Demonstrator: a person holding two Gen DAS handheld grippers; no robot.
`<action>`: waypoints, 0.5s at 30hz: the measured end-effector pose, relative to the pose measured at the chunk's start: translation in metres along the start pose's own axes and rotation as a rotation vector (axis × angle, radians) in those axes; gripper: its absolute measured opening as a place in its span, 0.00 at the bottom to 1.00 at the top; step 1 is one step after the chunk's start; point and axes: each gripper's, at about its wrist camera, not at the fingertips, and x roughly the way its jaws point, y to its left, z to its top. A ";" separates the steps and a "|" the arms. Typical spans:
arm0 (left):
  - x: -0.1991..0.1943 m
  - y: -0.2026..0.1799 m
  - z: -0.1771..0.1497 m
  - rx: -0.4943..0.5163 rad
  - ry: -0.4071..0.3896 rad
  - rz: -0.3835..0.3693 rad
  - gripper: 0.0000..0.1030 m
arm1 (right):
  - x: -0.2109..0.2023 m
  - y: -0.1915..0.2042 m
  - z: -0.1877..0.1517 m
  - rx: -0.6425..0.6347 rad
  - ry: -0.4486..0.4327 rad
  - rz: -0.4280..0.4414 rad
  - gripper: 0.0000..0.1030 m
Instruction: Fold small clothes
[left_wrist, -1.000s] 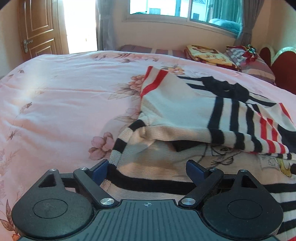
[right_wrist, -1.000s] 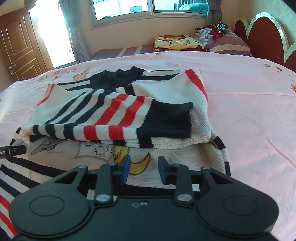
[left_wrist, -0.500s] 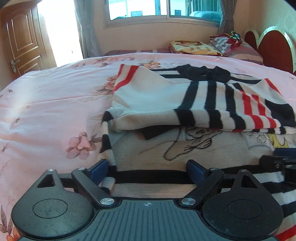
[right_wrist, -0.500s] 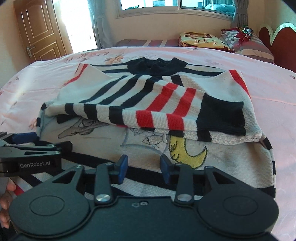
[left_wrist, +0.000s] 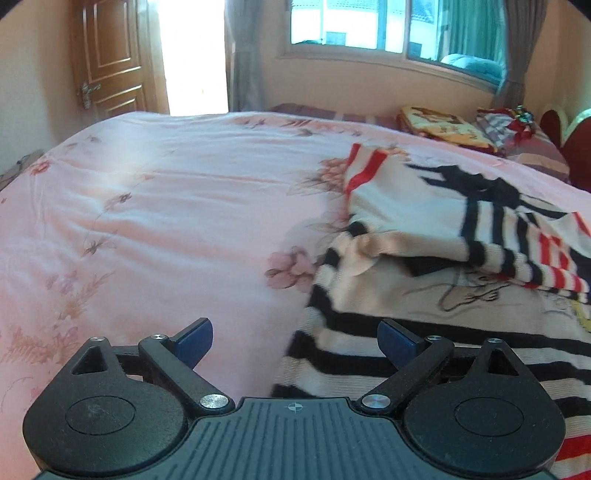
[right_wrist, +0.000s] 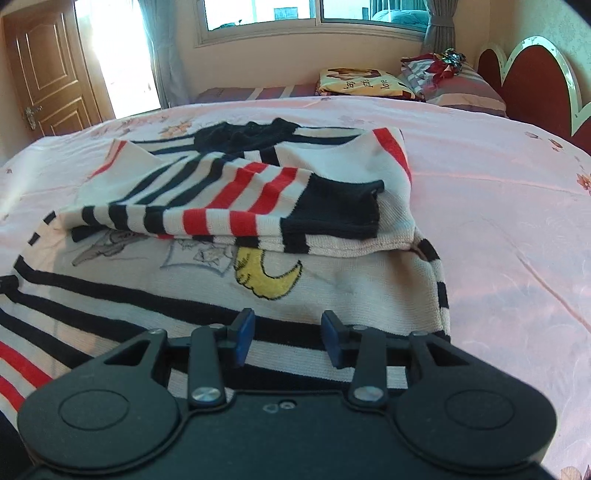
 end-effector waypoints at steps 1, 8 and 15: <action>-0.005 -0.012 0.003 0.018 -0.007 -0.032 0.93 | -0.002 0.004 0.003 -0.003 -0.008 0.013 0.38; -0.004 -0.094 -0.005 0.173 0.043 -0.204 0.93 | -0.002 0.051 0.009 -0.063 -0.009 0.087 0.41; 0.001 -0.067 -0.037 0.227 0.053 -0.167 0.98 | 0.001 0.049 -0.026 -0.164 0.046 0.023 0.41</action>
